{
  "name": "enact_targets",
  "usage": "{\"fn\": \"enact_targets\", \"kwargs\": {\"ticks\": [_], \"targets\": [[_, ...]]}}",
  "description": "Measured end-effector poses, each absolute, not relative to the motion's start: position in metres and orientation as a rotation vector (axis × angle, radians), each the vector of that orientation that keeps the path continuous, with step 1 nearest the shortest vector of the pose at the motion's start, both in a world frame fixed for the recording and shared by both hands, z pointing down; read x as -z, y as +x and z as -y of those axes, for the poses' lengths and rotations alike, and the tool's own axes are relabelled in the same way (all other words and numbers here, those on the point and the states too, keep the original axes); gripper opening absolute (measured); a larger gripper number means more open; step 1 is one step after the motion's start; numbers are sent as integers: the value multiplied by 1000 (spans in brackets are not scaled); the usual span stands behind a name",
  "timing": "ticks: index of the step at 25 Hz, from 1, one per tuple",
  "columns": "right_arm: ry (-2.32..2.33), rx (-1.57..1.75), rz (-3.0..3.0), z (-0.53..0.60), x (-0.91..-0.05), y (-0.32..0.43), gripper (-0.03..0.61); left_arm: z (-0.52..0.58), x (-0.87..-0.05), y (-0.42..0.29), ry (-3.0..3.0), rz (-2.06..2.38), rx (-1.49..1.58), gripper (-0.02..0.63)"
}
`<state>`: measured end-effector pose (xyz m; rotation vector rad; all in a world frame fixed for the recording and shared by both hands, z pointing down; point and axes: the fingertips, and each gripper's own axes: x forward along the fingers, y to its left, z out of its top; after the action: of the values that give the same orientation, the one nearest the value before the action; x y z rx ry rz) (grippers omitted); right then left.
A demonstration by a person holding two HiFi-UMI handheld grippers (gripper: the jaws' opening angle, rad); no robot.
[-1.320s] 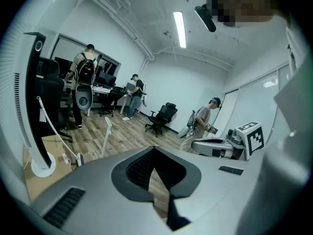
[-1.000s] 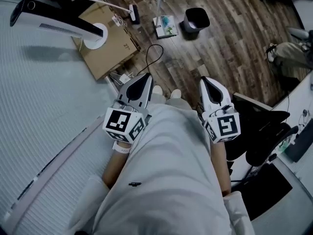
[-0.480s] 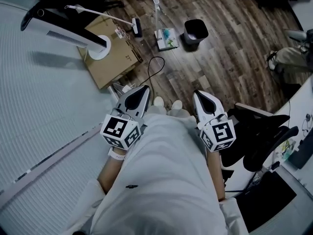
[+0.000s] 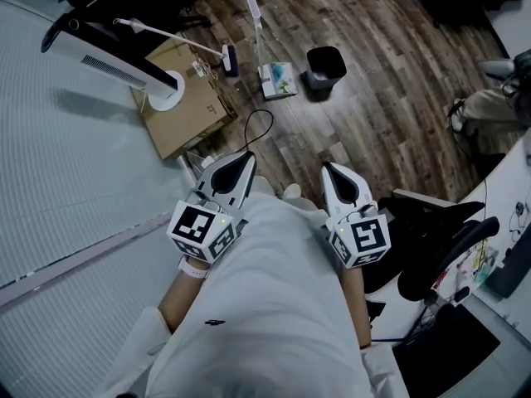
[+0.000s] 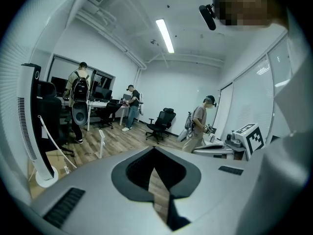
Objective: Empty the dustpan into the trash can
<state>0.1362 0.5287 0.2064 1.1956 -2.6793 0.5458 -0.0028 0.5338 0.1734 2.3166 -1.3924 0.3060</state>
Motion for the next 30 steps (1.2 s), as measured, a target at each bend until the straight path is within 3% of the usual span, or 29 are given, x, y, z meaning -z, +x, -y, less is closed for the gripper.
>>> {"fn": "enact_targets", "kwargs": {"ticks": [11, 18, 30], "targets": [[1261, -512, 2660, -521, -218, 177, 10, -523, -175, 27, 2311, 1403, -313, 8], [1327, -704, 2659, -491, -227, 191, 11, -499, -185, 34, 2297, 1373, -350, 8], [1329, -798, 2571, -392, -247, 174, 20, -377, -203, 18, 2293, 1311, -310, 8]]}}
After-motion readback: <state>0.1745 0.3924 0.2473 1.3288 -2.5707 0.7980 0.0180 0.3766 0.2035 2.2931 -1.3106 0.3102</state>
